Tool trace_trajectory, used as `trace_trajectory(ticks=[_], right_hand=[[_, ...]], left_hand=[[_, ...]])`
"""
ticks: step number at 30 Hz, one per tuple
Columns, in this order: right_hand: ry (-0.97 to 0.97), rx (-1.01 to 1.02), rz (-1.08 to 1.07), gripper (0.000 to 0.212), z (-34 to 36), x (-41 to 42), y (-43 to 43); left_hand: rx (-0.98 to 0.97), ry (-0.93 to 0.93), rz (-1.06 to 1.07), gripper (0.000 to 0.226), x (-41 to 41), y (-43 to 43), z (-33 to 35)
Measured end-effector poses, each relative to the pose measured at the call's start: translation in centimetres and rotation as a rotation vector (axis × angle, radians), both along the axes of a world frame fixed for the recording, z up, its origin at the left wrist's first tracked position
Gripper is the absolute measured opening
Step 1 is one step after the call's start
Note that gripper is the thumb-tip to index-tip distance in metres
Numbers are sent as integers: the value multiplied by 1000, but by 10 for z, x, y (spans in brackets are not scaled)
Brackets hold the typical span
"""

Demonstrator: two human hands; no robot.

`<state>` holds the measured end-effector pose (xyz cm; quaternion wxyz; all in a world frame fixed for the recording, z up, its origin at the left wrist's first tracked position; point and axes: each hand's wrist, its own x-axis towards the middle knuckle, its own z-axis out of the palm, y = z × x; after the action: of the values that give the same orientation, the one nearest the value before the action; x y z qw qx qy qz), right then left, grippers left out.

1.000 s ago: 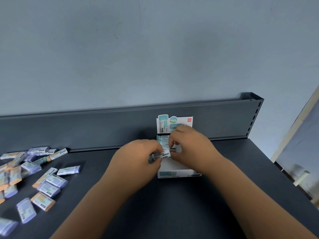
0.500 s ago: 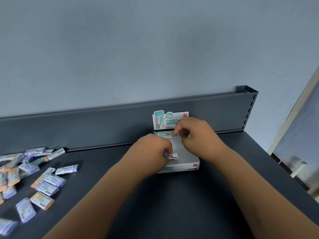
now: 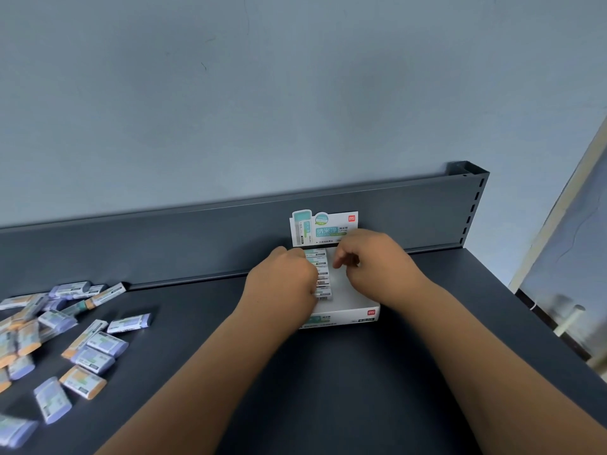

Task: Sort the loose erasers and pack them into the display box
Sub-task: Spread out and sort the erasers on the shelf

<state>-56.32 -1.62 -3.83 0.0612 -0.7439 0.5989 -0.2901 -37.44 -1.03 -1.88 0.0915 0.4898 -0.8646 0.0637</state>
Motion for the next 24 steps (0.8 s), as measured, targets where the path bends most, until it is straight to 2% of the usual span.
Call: trace_trajectory(ticks=[5,10,14,18,22,24], right_hand=[[26,-11,8,40,-3,-2,0],[91,-1,3,40,-2,-4,-2],[79,-27,11,39,-4,-7,-6],[77,2,28,35,3,-8,-6],[170,102,13,18,34,-3,7],[221,104,-10,21,53,2,20]], left_hand=[[-19,38,55,18,-1,0,-3],[121,177,89,18,-3,4,-2],[146,207,94,13,-4,3,-2],[165,205,105,16,-3,4,2],[95,195,121,23,7,15,14],[35,181,150,32,15,22,22]])
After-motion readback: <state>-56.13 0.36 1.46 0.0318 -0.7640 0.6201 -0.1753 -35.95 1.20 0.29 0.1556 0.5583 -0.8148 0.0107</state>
